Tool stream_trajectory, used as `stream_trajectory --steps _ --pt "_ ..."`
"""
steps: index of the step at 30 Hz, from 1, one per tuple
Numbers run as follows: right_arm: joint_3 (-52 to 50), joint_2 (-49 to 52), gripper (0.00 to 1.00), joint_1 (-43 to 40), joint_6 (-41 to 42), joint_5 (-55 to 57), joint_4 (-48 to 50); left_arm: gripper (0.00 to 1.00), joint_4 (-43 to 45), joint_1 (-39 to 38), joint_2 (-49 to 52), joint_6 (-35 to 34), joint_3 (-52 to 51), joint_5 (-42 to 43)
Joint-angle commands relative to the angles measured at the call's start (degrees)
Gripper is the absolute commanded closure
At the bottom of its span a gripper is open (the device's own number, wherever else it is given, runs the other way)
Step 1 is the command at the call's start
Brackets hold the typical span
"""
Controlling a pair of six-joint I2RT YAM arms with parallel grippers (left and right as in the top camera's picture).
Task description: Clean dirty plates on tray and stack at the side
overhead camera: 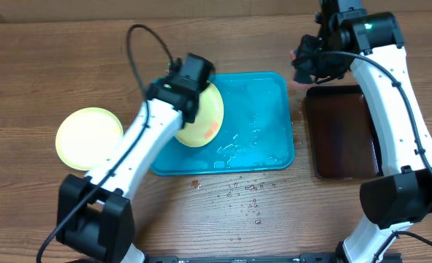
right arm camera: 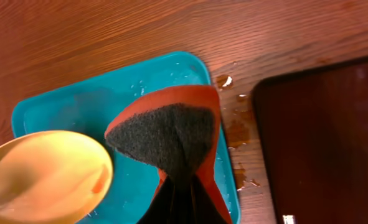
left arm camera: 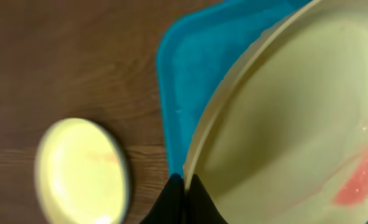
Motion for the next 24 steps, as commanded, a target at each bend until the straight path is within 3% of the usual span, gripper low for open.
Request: stream_trajectory --steps 1,16,24 --pt "1.2 -0.8 0.96 -0.7 0.0 -0.5 -0.1 0.96 0.3 -4.3 -1.5 0.1 1.2 -18.5" --pt "1.2 -0.9 0.96 -4.1 -0.2 -0.9 -2.5 0.96 1.0 -13.0 -1.5 -2.0 1.2 -46.6" --pt "1.2 -2.4 0.96 -7.8 -0.5 -1.6 -4.3 0.96 1.2 -14.1 -1.5 -2.0 1.2 -48.5"
